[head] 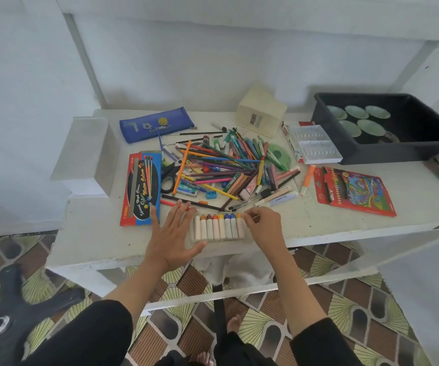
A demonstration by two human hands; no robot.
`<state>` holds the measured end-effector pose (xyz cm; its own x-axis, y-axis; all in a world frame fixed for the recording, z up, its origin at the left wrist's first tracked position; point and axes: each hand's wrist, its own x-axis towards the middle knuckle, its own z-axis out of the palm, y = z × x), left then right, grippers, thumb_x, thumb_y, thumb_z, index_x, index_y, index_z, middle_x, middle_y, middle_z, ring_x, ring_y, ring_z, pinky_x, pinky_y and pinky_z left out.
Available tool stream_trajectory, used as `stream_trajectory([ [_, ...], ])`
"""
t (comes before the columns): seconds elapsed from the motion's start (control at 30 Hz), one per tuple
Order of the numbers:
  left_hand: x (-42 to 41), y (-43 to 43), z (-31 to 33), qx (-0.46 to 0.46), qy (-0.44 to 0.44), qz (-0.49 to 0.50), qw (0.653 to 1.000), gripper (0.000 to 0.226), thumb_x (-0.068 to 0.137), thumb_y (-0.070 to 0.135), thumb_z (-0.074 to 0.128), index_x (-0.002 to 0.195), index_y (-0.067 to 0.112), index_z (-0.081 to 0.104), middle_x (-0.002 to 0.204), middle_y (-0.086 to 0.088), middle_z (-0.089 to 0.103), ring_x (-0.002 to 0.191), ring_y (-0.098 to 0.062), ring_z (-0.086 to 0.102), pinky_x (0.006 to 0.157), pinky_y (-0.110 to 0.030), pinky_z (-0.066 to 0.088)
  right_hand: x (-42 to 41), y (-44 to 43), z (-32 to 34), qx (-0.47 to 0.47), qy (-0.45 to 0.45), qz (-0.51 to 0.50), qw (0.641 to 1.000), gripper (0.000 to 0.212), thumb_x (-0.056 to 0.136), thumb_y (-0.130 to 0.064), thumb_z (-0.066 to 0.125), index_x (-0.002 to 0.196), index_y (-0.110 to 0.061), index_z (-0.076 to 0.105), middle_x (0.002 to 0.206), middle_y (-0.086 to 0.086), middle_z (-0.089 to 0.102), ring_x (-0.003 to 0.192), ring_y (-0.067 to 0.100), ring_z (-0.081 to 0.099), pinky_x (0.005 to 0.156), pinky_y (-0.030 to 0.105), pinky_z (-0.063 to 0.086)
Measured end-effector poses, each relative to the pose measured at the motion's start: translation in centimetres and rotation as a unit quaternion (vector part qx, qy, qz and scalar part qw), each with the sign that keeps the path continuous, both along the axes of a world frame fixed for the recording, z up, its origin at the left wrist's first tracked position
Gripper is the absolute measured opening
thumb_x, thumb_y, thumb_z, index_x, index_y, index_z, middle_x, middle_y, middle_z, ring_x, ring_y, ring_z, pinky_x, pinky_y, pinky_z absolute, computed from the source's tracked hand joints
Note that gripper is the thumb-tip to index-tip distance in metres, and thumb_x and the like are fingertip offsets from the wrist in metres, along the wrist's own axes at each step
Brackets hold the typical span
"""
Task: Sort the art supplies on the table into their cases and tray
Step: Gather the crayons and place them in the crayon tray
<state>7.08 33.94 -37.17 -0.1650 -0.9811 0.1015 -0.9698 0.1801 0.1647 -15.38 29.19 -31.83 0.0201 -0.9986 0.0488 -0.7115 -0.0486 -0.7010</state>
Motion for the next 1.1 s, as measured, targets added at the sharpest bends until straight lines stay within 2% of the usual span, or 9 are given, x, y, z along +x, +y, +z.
stream_trajectory([
  [0.13, 0.1, 0.2, -0.1, 0.002, -0.01, 0.0, 1.0, 0.083, 0.086, 0.074, 0.017, 0.147, 0.018, 0.029, 0.154, -0.005, 0.031, 0.144, -0.02, 0.018, 0.11, -0.065, -0.003, -0.7, -2.3, 1.5, -0.023, 0.001, 0.029, 0.999, 0.014, 0.089, -0.015, 0.063, 0.085, -0.004, 0.071, 0.075, 0.006, 0.066, 0.068, 0.014, 0.056, 0.063, 0.016, 0.038],
  [0.2, 0.1, 0.2, -0.1, -0.002, -0.013, 0.007, 1.0, 0.081, 0.085, 0.073, 0.021, 0.146, 0.02, 0.028, 0.153, -0.004, 0.033, 0.144, -0.019, 0.018, 0.11, -0.065, -0.002, -1.1, -4.1, 2.2, -0.022, -0.002, 0.042, 0.999, 0.015, 0.089, -0.014, 0.062, 0.083, -0.003, 0.07, 0.074, 0.006, 0.064, 0.067, 0.013, 0.054, 0.062, 0.013, 0.04],
  [0.27, 0.0, 0.2, 0.0, -0.006, -0.019, 0.012, 1.0, 0.08, 0.083, 0.072, 0.027, 0.145, 0.021, 0.03, 0.152, -0.003, 0.035, 0.144, -0.018, 0.018, 0.11, -0.065, 0.001, -1.3, -6.2, 2.9, -0.018, 0.005, 0.058, 0.998, 0.016, 0.089, -0.012, 0.061, 0.083, 0.0, 0.07, 0.072, 0.007, 0.065, 0.064, 0.014, 0.053, 0.081, 0.017, 0.043],
  [0.33, -0.1, 0.1, 0.1, -0.004, -0.023, 0.013, 1.0, 0.081, 0.082, 0.072, 0.03, 0.145, 0.021, 0.032, 0.151, -0.003, 0.035, 0.144, -0.017, 0.017, 0.11, -0.065, 0.002, -1.4, -8.7, 3.3, -0.019, 0.027, 0.074, 0.997, 0.018, 0.089, -0.013, 0.06, 0.083, -0.001, 0.072, 0.069, 0.007, 0.065, 0.062, 0.014, 0.054, 0.104, 0.03, 0.034],
  [0.43, -0.2, 0.1, 0.4, 0.009, -0.033, 0.015, 0.999, 0.083, 0.081, 0.072, 0.032, 0.146, 0.02, 0.033, 0.153, -0.002, 0.032, 0.145, -0.016, 0.013, 0.11, -0.065, 0.002, -0.9, -12.4, 4.4, -0.016, 0.041, 0.098, 0.994, 0.017, 0.09, -0.014, 0.059, 0.091, -0.003, 0.072, 0.082, 0.01, 0.07, 0.071, 0.013, 0.056, 0.083, 0.027, 0.047],
  [0.53, -0.2, 0.1, 0.3, 0.019, -0.039, 0.021, 0.999, 0.083, 0.082, 0.074, 0.03, 0.147, 0.022, 0.031, 0.153, -0.001, 0.031, 0.146, -0.017, 0.012, 0.11, -0.064, 0.003, 0.3, -16.0, 4.9, -0.035, 0.071, 0.139, 0.987, 0.018, 0.091, -0.014, 0.057, 0.095, -0.004, 0.072, 0.09, 0.01, 0.07, 0.075, 0.013, 0.057, 0.077, 0.023, 0.043],
  [0.73, -0.4, 0.1, 0.3, 0.033, -0.052, 0.044, 0.997, 0.084, 0.083, 0.079, 0.016, 0.146, 0.026, 0.029, 0.151, -0.005, 0.036, 0.143, -0.021, 0.017, 0.111, -0.061, 0.004, 3.1, -22.7, 3.1, -0.021, 0.178, 0.211, 0.961, 0.024, 0.087, -0.011, 0.055, 0.107, -0.008, 0.067, 0.109, 0.014, 0.064, 0.101, 0.03, 0.058, 0.084, 0.035, 0.047],
  [0.93, -0.4, 0.1, 0.2, 0.05, -0.063, 0.055, 0.995, 0.088, 0.08, 0.081, 0.014, 0.147, 0.026, 0.027, 0.149, -0.006, 0.038, 0.141, -0.022, 0.017, 0.112, -0.055, -0.004, 5.7, -24.7, 2.2, -0.072, 0.346, 0.28, 0.892, 0.044, 0.086, -0.018, 0.056, 0.129, -0.026, 0.054, 0.123, 0.012, 0.056, 0.121, 0.032, 0.041, 0.095, 0.047, 0.037],
  [1.1, -0.7, 0.1, 0.2, 0.055, -0.06, 0.062, 0.995, 0.087, 0.08, 0.082, 0.013, 0.147, 0.027, 0.024, 0.148, -0.006, 0.04, 0.141, -0.022, 0.019, 0.113, -0.054, -0.003, 6.6, -24.6, 1.8, -0.123, 0.404, 0.256, 0.869, 0.02, 0.089, -0.013, 0.05, 0.102, -0.017, 0.064, 0.105, 0.007, 0.065, 0.114, 0.028, 0.045, 0.1, 0.048, 0.032],
])
